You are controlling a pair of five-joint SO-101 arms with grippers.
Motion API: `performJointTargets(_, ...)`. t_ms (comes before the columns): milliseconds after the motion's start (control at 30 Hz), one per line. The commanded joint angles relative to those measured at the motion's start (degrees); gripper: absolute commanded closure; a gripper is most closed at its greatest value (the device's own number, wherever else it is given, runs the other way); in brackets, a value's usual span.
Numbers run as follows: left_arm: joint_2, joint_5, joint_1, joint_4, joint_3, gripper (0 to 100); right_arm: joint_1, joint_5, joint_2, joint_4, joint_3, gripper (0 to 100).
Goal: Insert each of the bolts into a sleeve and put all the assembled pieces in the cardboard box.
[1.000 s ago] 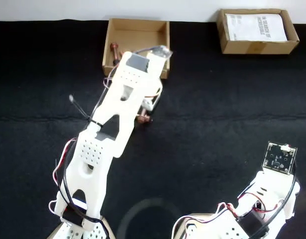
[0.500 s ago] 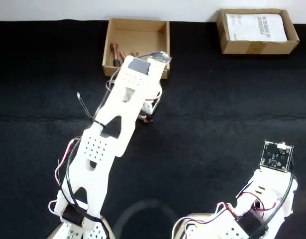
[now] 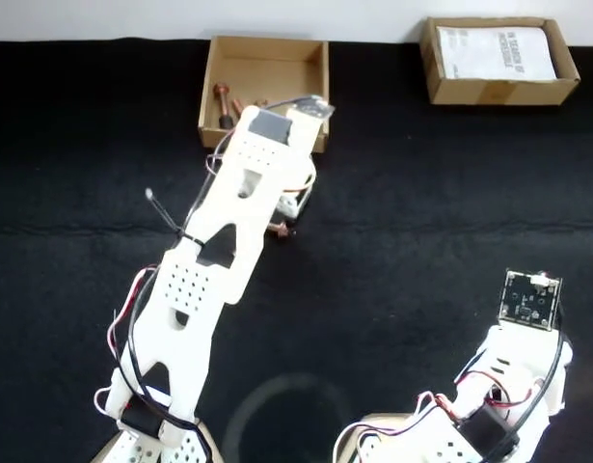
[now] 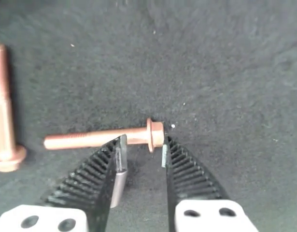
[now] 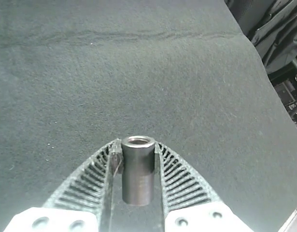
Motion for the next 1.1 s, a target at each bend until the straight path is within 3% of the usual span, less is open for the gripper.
performJointTargets(0, -7.3, -0.2, -1.0, 0.7, -2.4, 86, -1.7, 0.5, -0.7, -1.3, -0.5, 99.1)
performJointTargets(100, -8.5, -1.2, -2.7, 0.7, -2.3, 86, -2.2, 0.4, -0.7, -1.3, -0.3, 99.1)
performJointTargets(167, -8.0, -6.2, -3.4, 0.8, -1.4, 86, -2.2, 0.3, -0.7, -1.3, -0.3, 99.1)
performJointTargets(400, -8.5, -36.7, -3.7, 0.9, 11.6, 87, -2.2, 0.4, -0.7, -1.3, -0.3, 99.1)
performJointTargets(500, -9.3, -45.2, -4.0, 0.9, 11.7, 86, -2.2, 0.5, -0.7, -1.3, -0.3, 99.1)
performJointTargets(767, -9.8, -56.8, -2.3, 0.5, 11.7, 86, -2.3, 0.6, -0.7, -1.4, -0.3, 99.1)
performJointTargets(1067, -4.7, -59.5, -0.9, -4.6, 11.6, 86, -2.3, 2.5, -0.7, -1.4, -0.1, 99.1)
